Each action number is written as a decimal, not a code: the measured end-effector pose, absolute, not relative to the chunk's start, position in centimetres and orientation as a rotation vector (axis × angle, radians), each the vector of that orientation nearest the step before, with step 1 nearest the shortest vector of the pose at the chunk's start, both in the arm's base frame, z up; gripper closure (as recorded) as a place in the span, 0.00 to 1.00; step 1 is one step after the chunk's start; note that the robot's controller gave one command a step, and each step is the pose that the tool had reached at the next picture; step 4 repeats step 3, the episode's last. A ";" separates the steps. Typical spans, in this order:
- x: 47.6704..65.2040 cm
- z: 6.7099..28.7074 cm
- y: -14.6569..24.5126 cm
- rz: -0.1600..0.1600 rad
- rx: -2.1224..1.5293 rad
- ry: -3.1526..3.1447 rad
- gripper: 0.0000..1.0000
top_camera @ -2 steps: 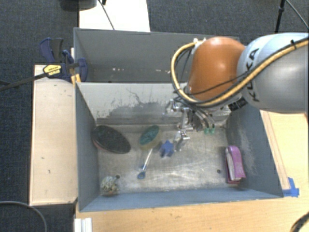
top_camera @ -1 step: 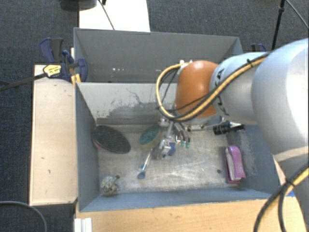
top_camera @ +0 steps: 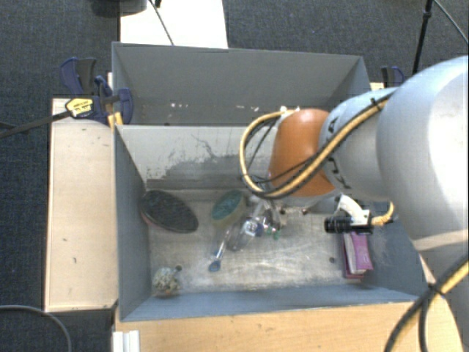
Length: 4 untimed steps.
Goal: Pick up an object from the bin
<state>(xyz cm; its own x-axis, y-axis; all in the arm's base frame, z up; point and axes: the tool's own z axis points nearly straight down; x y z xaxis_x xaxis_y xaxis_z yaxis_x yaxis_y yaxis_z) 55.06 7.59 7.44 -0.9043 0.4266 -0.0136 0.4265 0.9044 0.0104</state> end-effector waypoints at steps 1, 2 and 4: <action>52.8 7.6 6.2 0.004 1.022 2.967 0.00; 53.1 7.8 6.2 0.007 1.021 2.959 1.00; 54.1 20.5 4.6 0.005 0.950 2.985 1.00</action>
Offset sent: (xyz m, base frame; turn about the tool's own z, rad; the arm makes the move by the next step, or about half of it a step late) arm -0.0236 -0.0139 0.0000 0.2237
